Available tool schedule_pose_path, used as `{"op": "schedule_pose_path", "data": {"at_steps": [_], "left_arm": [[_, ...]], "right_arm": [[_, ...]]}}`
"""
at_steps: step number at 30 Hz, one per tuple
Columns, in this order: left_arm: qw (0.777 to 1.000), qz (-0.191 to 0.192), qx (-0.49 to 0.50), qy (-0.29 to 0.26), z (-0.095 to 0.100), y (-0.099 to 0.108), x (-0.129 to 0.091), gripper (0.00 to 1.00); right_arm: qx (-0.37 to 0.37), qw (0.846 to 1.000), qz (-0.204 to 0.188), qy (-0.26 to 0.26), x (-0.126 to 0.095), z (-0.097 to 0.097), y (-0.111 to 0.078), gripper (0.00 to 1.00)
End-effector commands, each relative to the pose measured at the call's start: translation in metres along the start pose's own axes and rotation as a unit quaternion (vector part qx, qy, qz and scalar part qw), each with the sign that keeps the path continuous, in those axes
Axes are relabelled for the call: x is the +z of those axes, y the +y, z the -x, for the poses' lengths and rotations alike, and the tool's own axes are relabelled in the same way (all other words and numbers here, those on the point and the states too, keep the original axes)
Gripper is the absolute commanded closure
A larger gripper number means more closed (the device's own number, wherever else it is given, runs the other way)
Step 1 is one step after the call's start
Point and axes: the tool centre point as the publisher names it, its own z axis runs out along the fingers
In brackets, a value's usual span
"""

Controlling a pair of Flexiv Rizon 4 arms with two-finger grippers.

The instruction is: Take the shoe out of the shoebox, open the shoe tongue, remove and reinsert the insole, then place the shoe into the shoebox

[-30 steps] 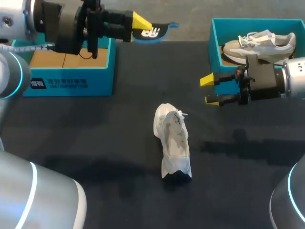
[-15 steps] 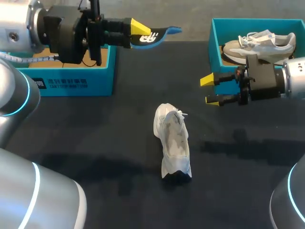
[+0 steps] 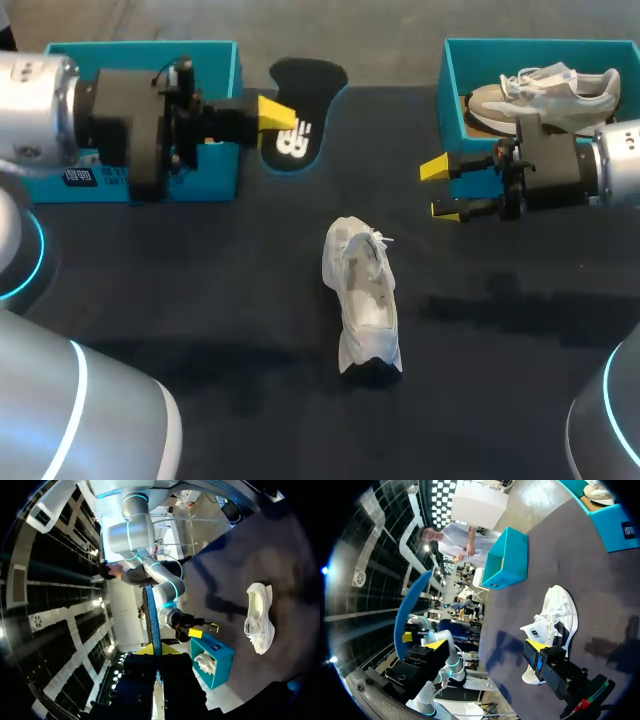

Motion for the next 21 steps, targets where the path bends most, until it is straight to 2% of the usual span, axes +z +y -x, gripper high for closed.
{"op": "schedule_pose_path", "data": {"at_steps": [1, 5, 14, 17, 21], "left_arm": [[0.999, 0.014, 0.026, -0.012, -0.037, -0.013, -0.005, 1.00], [0.999, 0.011, 0.036, -0.001, -0.053, -0.010, 0.000, 1.00], [0.996, 0.011, 0.074, 0.046, -0.066, -0.001, 0.004, 1.00], [0.996, -0.017, 0.061, 0.065, -0.075, -0.004, 0.005, 1.00], [0.995, -0.018, 0.058, 0.074, -0.078, -0.005, 0.002, 1.00]], "right_arm": [[0.000, 1.000, 0.000, 0.000, 0.002, 0.000, 0.001, 0.00], [0.000, 1.000, 0.000, 0.000, 0.002, 0.000, 0.001, 0.00], [0.000, 1.000, 0.000, 0.000, 0.002, 0.000, 0.001, 0.00], [0.000, 1.000, 0.000, 0.000, 0.002, 0.000, 0.001, 0.00], [0.000, 1.000, 0.000, 0.000, 0.002, 0.000, 0.001, 0.00]]}}
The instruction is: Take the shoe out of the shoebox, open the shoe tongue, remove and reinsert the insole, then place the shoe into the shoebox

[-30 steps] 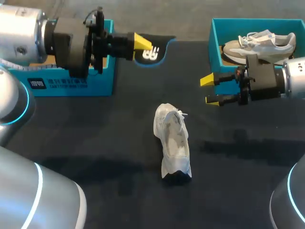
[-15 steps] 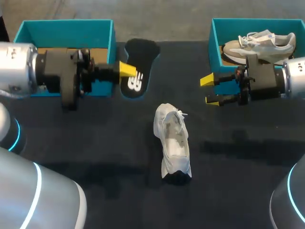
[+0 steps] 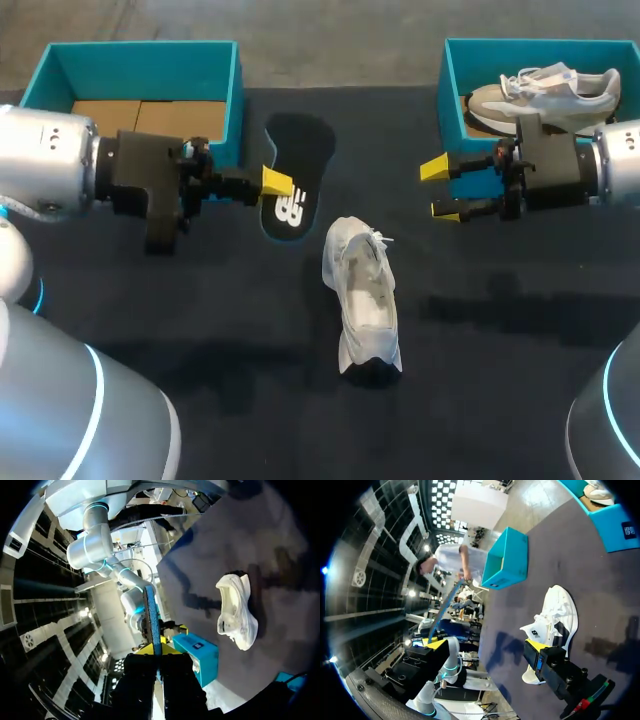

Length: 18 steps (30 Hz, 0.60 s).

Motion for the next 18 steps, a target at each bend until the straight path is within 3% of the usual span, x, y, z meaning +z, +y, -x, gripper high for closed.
{"op": "schedule_pose_path", "data": {"at_steps": [1, 10, 13, 18], "left_arm": [[1.000, -0.012, 0.001, 0.005, 0.003, 0.008, -0.003, 1.00], [1.000, -0.012, 0.001, 0.005, 0.003, 0.008, -0.003, 1.00], [1.000, 0.003, 0.016, -0.013, -0.014, 0.006, -0.001, 1.00], [0.999, 0.021, 0.031, -0.037, -0.027, 0.007, -0.004, 1.00]], "right_arm": [[0.000, 1.000, 0.000, 0.000, 0.002, 0.000, 0.001, 0.00], [0.000, 1.000, 0.000, 0.000, 0.002, 0.000, 0.001, 0.00], [0.000, 1.000, 0.000, 0.000, 0.002, 0.000, 0.001, 0.00], [0.000, 1.000, 0.000, 0.000, 0.002, 0.000, 0.001, 0.00]]}}
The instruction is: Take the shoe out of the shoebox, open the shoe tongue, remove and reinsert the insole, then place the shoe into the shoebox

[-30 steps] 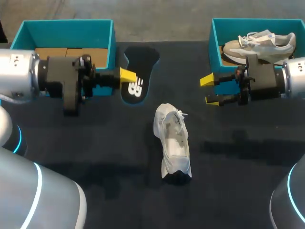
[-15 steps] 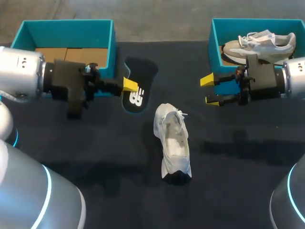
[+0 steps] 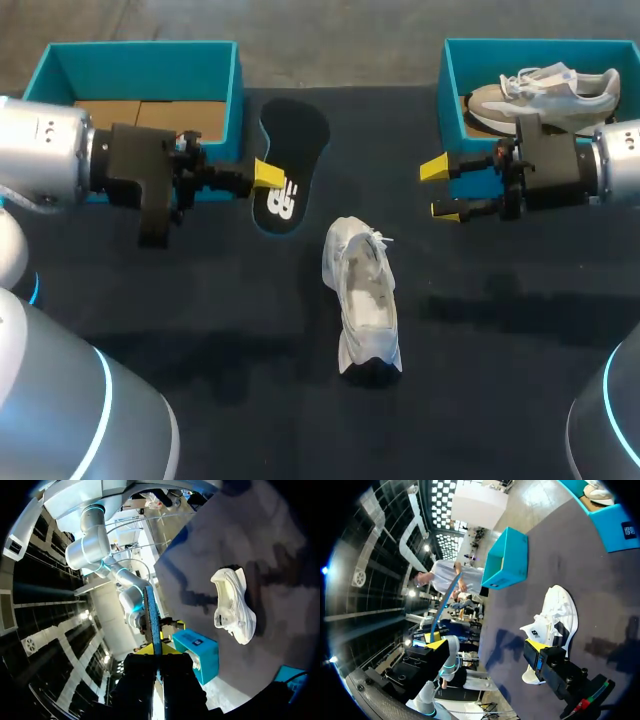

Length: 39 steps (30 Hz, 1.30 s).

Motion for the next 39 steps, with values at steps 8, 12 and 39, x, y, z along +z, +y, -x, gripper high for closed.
{"op": "schedule_pose_path", "data": {"at_steps": [8, 12, 39], "left_arm": [[0.997, 0.024, 0.058, -0.052, -0.014, -0.001, 0.003, 1.00], [0.995, 0.030, 0.093, -0.032, -0.015, 0.000, 0.007, 1.00], [0.987, 0.050, 0.152, -0.021, -0.019, -0.004, 0.014, 1.00]], "right_arm": [[0.000, 1.000, 0.000, 0.000, 0.002, 0.000, 0.001, 0.00], [0.000, 1.000, 0.000, 0.000, 0.002, 0.000, 0.001, 0.00], [0.000, 1.000, 0.000, 0.000, 0.002, 0.000, 0.001, 0.00]]}}
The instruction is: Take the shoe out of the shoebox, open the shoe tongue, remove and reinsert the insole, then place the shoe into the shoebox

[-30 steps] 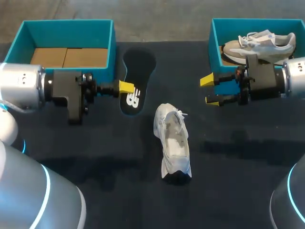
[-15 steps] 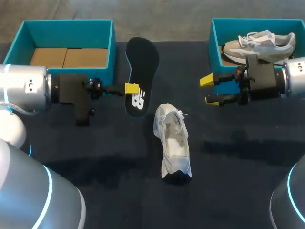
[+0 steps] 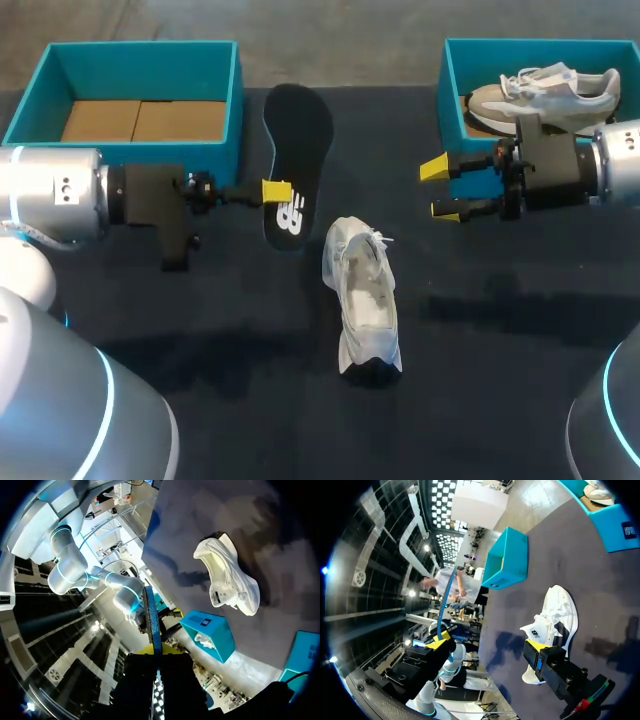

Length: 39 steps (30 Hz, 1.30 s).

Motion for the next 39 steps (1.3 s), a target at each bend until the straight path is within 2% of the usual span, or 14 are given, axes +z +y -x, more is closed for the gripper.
{"op": "schedule_pose_path", "data": {"at_steps": [1, 7, 11, 13, 21, 38, 39], "left_arm": [[1.000, 0.002, 0.001, 0.000, 0.000, -0.001, 0.001, 1.00], [1.000, 0.002, 0.001, 0.000, 0.000, -0.001, 0.001, 1.00], [1.000, 0.002, 0.001, 0.000, 0.000, -0.001, 0.001, 1.00], [1.000, 0.002, 0.001, 0.000, 0.000, -0.001, 0.001, 1.00], [1.000, 0.002, 0.001, 0.000, 0.000, -0.001, 0.001, 1.00], [1.000, 0.002, 0.001, 0.000, 0.000, -0.001, 0.001, 1.00], [1.000, 0.002, 0.001, 0.000, 0.000, -0.001, 0.001, 1.00]], "right_arm": [[0.001, 1.000, 0.000, 0.001, 0.001, 0.000, 0.001, 0.00], [0.034, 0.999, 0.021, 0.018, 0.006, -0.008, 0.011, 0.00], [0.039, 0.998, 0.020, 0.054, 0.018, -0.024, 0.017, 0.00], [0.039, 0.997, 0.024, 0.057, 0.023, -0.028, 0.019, 0.00], [0.051, 0.995, 0.001, 0.085, 0.055, -0.047, 0.030, 0.00], [0.085, 0.992, -0.026, 0.093, 0.084, -0.070, 0.050, 0.00], [0.090, 0.990, -0.038, 0.102, 0.087, -0.074, 0.052, 0.00]]}}
